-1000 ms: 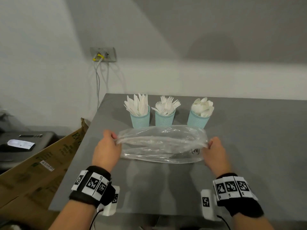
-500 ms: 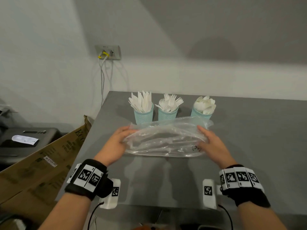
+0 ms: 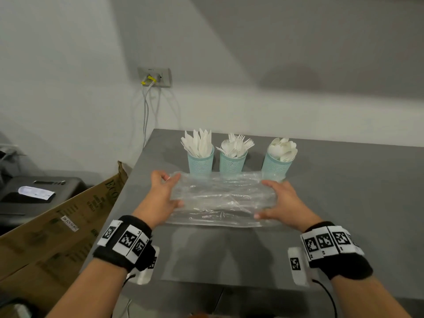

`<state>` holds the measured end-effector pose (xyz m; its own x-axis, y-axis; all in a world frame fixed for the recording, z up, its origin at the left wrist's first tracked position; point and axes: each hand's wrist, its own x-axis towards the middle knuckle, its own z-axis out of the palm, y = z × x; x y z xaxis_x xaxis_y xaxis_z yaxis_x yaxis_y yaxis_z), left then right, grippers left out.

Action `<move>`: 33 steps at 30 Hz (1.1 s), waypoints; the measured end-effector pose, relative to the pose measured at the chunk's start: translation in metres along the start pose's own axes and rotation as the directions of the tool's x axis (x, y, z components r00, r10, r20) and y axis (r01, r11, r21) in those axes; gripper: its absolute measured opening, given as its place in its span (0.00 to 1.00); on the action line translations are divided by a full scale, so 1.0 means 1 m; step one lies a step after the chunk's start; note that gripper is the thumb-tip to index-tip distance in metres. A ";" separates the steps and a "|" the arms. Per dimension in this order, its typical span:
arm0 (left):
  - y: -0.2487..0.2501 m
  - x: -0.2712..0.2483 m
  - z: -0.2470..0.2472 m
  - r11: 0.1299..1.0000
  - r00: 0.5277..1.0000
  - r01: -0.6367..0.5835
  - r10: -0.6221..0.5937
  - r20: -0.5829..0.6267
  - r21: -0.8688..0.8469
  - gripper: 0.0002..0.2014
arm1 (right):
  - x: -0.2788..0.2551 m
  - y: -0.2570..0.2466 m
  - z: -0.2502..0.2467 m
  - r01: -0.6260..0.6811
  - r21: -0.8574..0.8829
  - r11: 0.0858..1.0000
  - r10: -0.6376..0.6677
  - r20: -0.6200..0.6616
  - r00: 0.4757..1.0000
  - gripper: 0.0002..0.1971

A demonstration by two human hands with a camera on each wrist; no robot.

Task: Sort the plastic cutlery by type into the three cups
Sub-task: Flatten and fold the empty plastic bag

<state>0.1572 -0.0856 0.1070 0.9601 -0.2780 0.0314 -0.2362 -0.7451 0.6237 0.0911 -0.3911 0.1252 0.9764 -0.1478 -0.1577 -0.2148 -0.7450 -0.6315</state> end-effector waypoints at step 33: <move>0.079 0.032 0.014 0.969 0.976 -0.210 0.216 0.035 -0.130 0.33 | 0.028 -0.057 0.017 0.449 0.311 0.838 -0.365 -0.292 0.884 0.25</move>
<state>0.1672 -0.1619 0.1460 0.8806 -0.4534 0.1381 -0.4108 -0.5849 0.6994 0.1298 -0.3419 0.1437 0.9485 -0.0492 0.3129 0.2504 -0.4884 -0.8359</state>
